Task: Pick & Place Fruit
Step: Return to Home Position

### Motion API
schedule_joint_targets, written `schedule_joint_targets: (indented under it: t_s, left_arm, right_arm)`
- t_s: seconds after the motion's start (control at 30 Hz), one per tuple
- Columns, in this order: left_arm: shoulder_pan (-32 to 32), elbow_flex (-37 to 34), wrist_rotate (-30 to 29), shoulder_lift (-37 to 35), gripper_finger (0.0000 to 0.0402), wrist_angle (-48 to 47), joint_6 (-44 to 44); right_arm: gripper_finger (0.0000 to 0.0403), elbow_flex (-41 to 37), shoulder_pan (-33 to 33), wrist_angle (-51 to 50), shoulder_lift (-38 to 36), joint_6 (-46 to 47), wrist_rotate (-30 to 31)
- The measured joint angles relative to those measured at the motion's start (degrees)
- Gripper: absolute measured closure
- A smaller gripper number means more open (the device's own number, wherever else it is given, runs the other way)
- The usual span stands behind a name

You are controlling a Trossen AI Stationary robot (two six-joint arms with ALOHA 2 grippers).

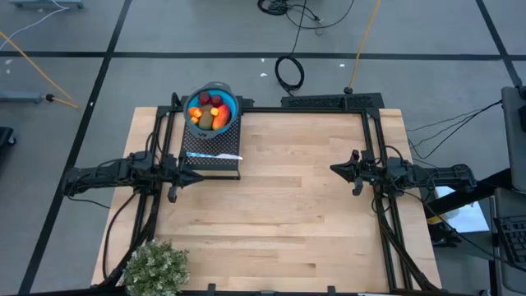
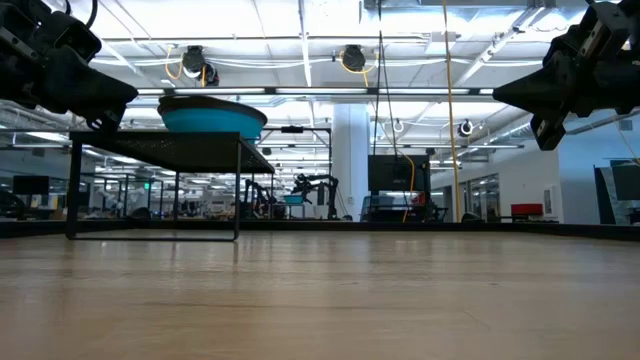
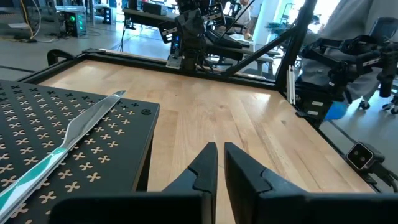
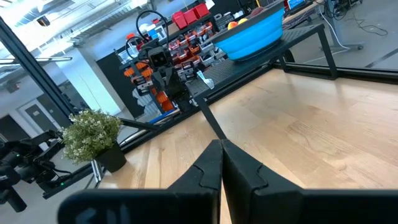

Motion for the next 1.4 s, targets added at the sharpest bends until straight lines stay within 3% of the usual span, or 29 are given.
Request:
schedule_joint_targets:
  t_s: [0.47, 0.8, 1.17, 1.4]
  left_arm:
    - [0.02, 0.0, 0.0, 0.0, 0.04, 0.0, -0.02]
    - [0.01, 0.0, -0.01, -0.01, 0.0376, -0.01, -0.02]
    - [0.0, 0.0, -0.01, -0.01, 0.04, 0.0, -0.02]
    - [0.0, 0.0, -0.02, -0.02, 0.0381, 0.0, -0.02]
  right_arm:
    - [0.0403, -0.02, 0.0, -0.01, 0.0, 0.0, 0.0]
    - [0.0403, -0.02, 0.0, -0.01, 0.0, 0.0, 0.02]
    - [0.0403, -0.02, 0.0, -0.01, 0.0, 0.0, 0.01]
    - [0.0403, -0.02, 0.0, -0.01, 0.02, 0.0, 0.02]
